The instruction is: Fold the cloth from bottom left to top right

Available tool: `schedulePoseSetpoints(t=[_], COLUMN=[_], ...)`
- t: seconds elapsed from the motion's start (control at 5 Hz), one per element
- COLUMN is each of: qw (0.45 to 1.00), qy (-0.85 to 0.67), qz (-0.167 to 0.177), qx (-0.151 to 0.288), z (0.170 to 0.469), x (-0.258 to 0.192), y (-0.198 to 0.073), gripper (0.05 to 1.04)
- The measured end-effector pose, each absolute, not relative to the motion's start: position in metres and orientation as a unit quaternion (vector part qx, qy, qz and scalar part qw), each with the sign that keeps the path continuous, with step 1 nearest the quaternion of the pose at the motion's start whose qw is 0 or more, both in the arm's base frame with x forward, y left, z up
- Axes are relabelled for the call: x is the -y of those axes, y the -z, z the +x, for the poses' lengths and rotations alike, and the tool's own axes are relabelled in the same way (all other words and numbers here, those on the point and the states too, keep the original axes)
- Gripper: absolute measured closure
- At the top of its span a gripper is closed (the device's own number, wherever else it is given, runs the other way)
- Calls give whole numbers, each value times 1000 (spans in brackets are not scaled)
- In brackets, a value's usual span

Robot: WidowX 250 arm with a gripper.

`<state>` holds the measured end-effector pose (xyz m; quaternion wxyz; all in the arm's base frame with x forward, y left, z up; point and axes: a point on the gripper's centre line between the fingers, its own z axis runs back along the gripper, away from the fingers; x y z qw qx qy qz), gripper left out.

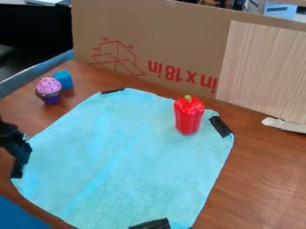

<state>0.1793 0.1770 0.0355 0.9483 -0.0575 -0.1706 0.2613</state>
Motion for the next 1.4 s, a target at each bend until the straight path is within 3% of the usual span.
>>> schedulePoseSetpoints(t=[0.2,0.6,0.8,1.0,1.2,1.4], qw=[947,936,937,928,915,904], qy=[-268,-292,-290,-300,-315,-332], qz=[-49,-38,-85,-132,-180,-207], qx=[173,191,174,178,174,173], z=[179,185,194,211,235,264], x=[-180,-180,-156,-133,-109,-92], y=[-29,-25,-34,-66,-87,-99], gripper=[110,716,908,1011,1028,1028])
